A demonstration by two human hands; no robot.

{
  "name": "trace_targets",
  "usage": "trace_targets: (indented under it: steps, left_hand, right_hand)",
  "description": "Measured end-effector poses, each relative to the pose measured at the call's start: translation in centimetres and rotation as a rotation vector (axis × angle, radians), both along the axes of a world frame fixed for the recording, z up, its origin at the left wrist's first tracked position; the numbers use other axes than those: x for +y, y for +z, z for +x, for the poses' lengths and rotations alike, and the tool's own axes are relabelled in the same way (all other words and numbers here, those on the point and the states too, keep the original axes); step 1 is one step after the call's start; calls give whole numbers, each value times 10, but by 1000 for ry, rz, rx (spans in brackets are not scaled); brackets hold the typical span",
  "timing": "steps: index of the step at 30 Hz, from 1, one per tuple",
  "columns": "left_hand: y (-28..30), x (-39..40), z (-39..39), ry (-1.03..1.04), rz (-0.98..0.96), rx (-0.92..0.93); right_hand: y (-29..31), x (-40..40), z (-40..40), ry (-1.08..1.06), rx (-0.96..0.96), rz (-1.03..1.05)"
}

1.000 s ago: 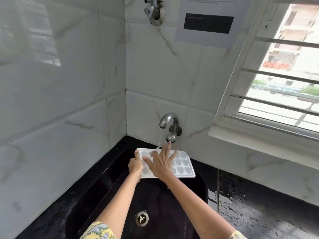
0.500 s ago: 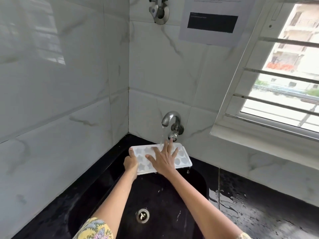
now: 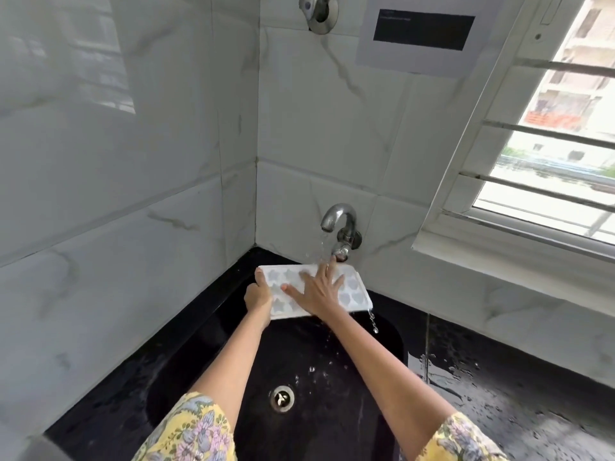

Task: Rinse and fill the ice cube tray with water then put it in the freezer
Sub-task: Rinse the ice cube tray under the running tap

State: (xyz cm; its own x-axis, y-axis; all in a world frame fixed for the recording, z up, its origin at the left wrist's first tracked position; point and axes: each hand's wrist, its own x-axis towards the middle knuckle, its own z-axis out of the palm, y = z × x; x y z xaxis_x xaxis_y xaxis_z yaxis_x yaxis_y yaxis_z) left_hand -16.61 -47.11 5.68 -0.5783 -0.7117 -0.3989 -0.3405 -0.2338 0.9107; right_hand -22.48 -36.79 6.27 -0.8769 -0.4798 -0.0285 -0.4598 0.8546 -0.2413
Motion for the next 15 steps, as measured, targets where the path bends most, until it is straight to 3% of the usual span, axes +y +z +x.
trace_targets:
  steps: [5,11,15]
  left_hand:
    - [-6,0,6,-20,37,5]
    - [-10,0,6,-31,25,5]
    - [-15,5,8,-29,7,-13]
  right_hand:
    - [-4,8,-4,5,83,37]
    - [-9,12,-2,7,9,-48]
    - [-12,5,4,56,23,80]
